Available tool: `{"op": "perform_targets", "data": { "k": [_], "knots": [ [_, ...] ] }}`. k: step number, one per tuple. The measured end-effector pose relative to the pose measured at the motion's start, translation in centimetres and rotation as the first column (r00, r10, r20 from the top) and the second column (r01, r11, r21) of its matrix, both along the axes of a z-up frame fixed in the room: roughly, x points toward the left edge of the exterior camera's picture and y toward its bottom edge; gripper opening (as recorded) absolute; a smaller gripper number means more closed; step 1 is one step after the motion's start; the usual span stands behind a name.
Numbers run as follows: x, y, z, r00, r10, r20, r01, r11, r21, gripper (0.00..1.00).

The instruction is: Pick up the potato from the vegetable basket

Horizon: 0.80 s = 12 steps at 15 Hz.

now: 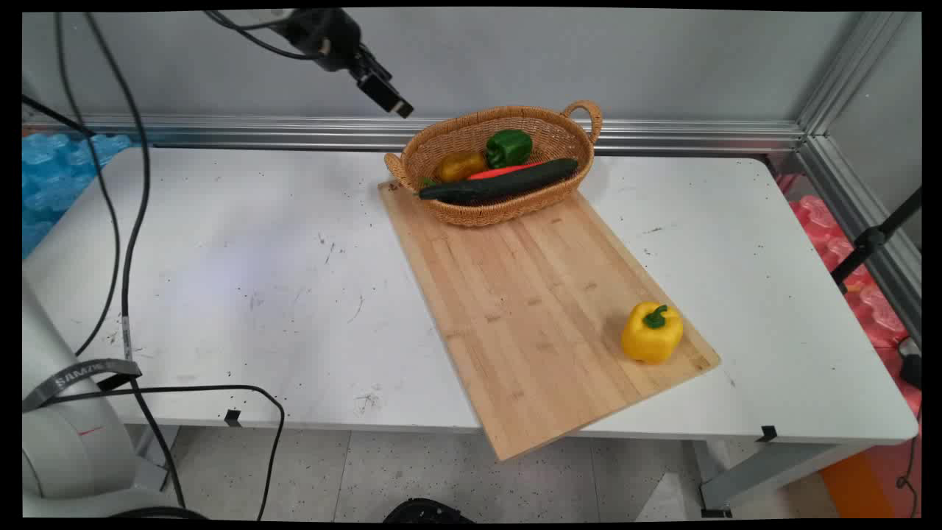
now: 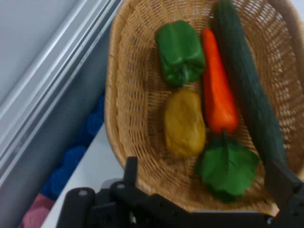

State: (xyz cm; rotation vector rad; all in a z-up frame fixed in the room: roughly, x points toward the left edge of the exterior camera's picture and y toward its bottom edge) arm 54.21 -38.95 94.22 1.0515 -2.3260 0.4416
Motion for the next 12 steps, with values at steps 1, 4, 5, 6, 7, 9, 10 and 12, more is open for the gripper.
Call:
{"op": "perform_targets", "data": {
  "k": [1, 4, 5, 6, 7, 9, 10, 12],
  "knots": [
    [-0.1, -0.6, -0.4, 1.0, -0.005, 0.001, 0.005, 1.0, -0.001, 1.0],
    [-0.9, -3.1, -2.1, 1.0, -0.025, 0.005, 0.025, 1.0, 0.003, 1.0],
    [-1.4, -4.2, -3.1, 0.999, -0.036, 0.006, 0.036, 0.999, 0.009, 1.0],
    [-1.8, -5.0, -3.8, 0.999, -0.043, 0.005, 0.042, 0.999, 0.014, 1.0],
    [-2.3, -6.0, -4.7, 0.999, -0.05, 0.005, 0.05, 0.999, 0.021, 1.0],
    [-3.3, -7.7, -6.3, 0.998, -0.063, 0.007, 0.063, 0.997, 0.038, 1.0],
    [-3.8, -8.5, -7.1, 0.998, -0.068, 0.009, 0.068, 0.996, 0.049, 1.0],
    [-4.5, -9.7, -8.7, 0.997, -0.076, 0.014, 0.075, 0.995, 0.072, 1.0]
  ]
}}
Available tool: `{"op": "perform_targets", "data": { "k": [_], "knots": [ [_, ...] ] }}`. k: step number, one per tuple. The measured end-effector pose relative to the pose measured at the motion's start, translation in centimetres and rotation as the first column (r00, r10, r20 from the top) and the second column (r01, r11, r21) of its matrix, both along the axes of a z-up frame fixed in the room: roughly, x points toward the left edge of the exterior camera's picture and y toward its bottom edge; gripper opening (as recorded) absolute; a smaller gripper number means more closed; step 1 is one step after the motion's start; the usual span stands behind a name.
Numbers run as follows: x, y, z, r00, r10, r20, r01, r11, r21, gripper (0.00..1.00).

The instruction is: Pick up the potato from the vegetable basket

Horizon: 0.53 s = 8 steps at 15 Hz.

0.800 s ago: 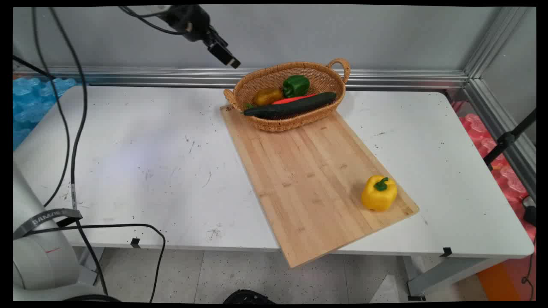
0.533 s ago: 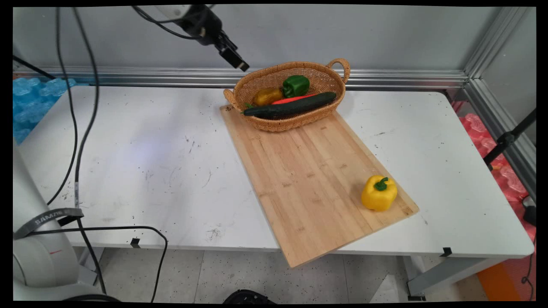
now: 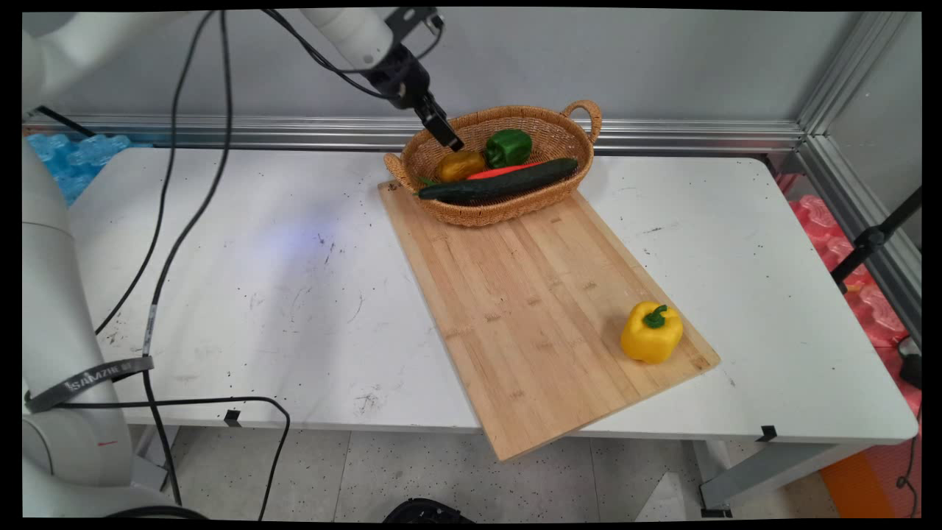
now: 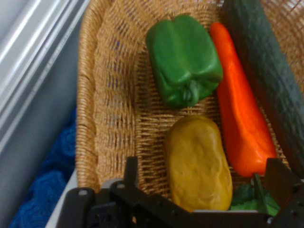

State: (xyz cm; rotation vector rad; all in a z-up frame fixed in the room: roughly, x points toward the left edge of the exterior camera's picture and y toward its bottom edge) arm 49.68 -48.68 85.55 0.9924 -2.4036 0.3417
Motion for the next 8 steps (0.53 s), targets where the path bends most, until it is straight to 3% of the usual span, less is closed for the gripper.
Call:
{"op": "perform_targets", "data": {
  "k": [8],
  "knots": [
    [-1.9, -3.1, -4.8, 0.999, -0.018, 0.047, 0.015, 0.997, 0.075, 1.0]
  ]
}}
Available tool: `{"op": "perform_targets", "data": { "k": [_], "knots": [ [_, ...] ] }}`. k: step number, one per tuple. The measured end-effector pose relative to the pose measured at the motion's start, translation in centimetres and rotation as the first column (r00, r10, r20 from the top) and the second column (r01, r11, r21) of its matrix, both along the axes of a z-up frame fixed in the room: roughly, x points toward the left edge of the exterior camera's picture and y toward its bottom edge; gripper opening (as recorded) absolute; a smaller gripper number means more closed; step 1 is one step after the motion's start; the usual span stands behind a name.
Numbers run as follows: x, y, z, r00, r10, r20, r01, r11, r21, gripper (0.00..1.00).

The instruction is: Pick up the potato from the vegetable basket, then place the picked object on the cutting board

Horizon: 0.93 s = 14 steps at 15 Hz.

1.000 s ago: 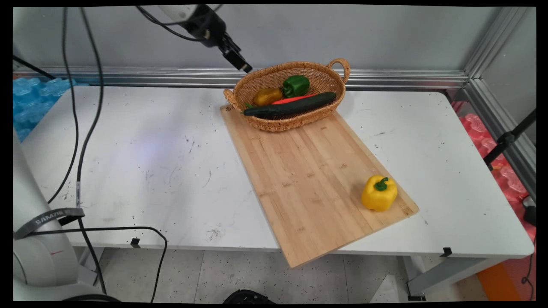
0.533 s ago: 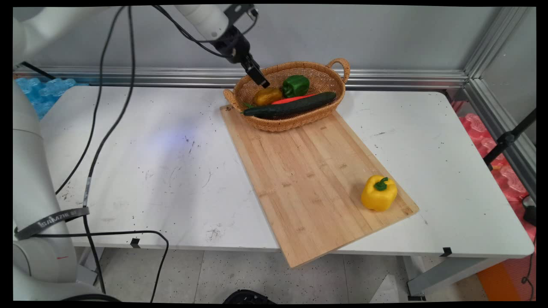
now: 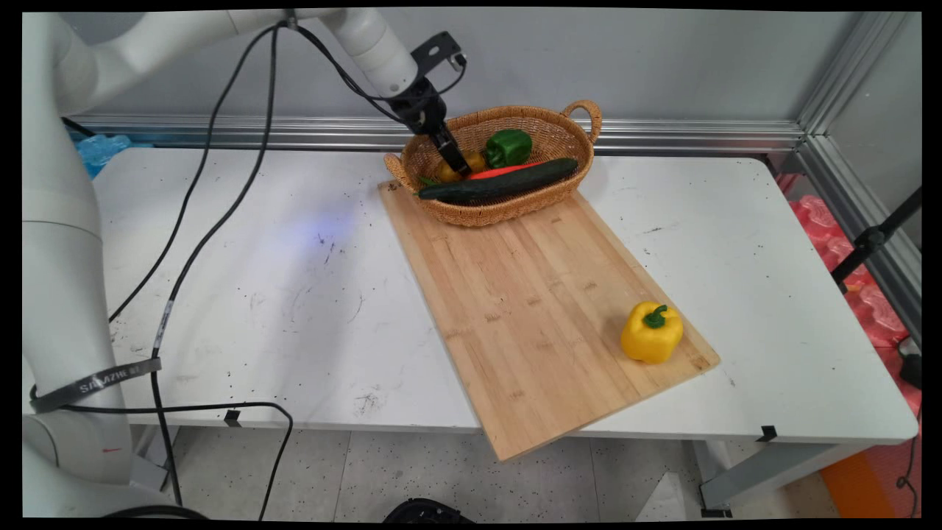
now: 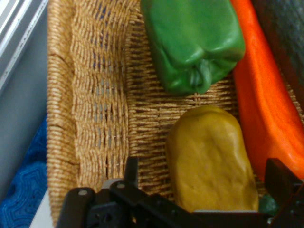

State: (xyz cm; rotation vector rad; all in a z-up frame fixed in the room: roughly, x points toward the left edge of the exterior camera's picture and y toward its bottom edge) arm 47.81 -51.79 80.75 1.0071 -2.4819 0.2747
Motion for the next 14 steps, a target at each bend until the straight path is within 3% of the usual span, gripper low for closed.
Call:
{"op": "perform_targets", "data": {
  "k": [3, 4, 9, 14],
  "knots": [
    [-0.5, -0.6, -0.9, 1.0, -0.006, 0.012, 0.006, 1.0, 0.012, 1.0],
    [-0.6, -0.8, -1.1, 1.0, -0.009, 0.017, 0.009, 1.0, 0.019, 0.0],
    [-0.7, -0.7, -1.2, 0.999, -0.031, 0.032, 0.03, 0.999, 0.031, 0.0],
    [-1.0, -0.1, 0.4, 0.998, -0.054, 0.041, 0.053, 0.999, 0.012, 0.0]
  ]
}}
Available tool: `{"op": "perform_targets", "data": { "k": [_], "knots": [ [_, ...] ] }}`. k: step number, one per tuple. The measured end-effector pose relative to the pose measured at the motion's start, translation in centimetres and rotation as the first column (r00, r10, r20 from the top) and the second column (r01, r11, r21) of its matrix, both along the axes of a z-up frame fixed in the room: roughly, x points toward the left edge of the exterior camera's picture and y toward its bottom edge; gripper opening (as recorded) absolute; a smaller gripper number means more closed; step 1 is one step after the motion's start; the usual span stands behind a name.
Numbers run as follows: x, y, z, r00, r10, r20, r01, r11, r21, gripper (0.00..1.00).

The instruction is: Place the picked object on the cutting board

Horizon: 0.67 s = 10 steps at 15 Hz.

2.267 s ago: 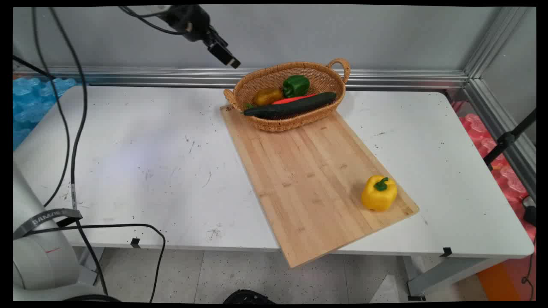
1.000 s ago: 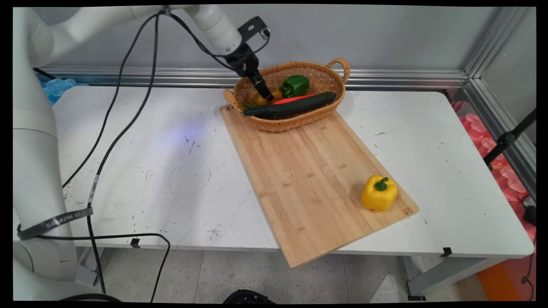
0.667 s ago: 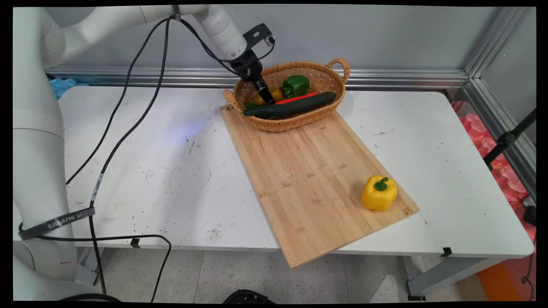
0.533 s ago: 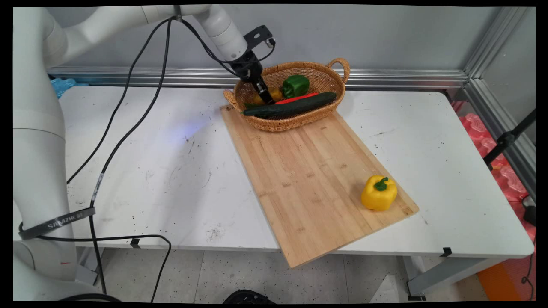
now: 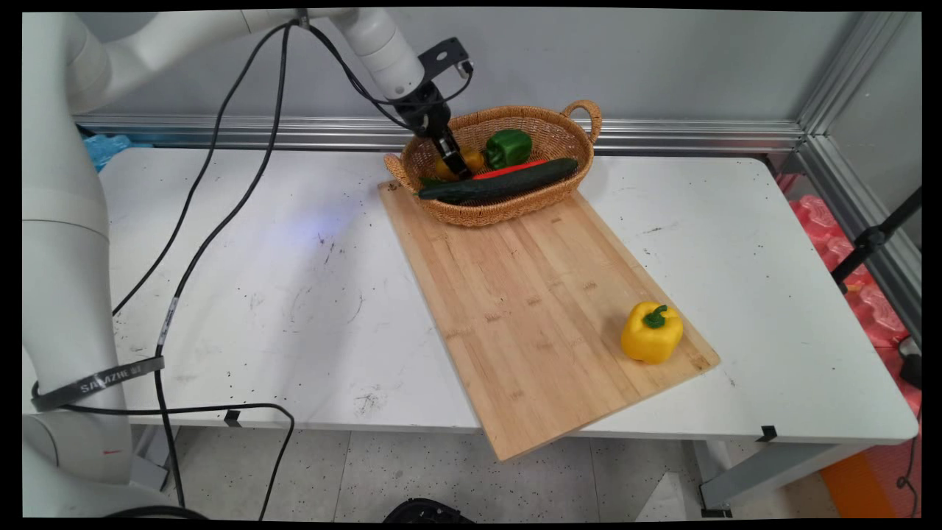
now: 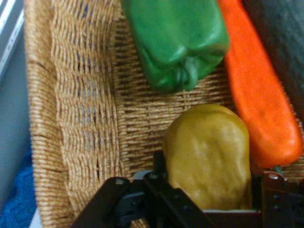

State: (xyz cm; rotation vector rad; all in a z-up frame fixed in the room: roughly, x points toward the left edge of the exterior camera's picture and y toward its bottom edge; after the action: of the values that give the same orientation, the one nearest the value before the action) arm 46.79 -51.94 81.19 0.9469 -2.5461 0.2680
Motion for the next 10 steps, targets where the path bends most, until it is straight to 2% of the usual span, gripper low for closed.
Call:
{"op": "perform_targets", "data": {
  "k": [4, 10],
  "knots": [
    [-0.3, 0.9, 2.5, 1.0, -0.007, 0.002, 0.007, 1.0, -0.028, 0.0],
    [-1.1, 4.2, 8.8, 1.0, -0.003, 0.0, 0.003, 0.996, -0.085, 0.0]
  ]
}}
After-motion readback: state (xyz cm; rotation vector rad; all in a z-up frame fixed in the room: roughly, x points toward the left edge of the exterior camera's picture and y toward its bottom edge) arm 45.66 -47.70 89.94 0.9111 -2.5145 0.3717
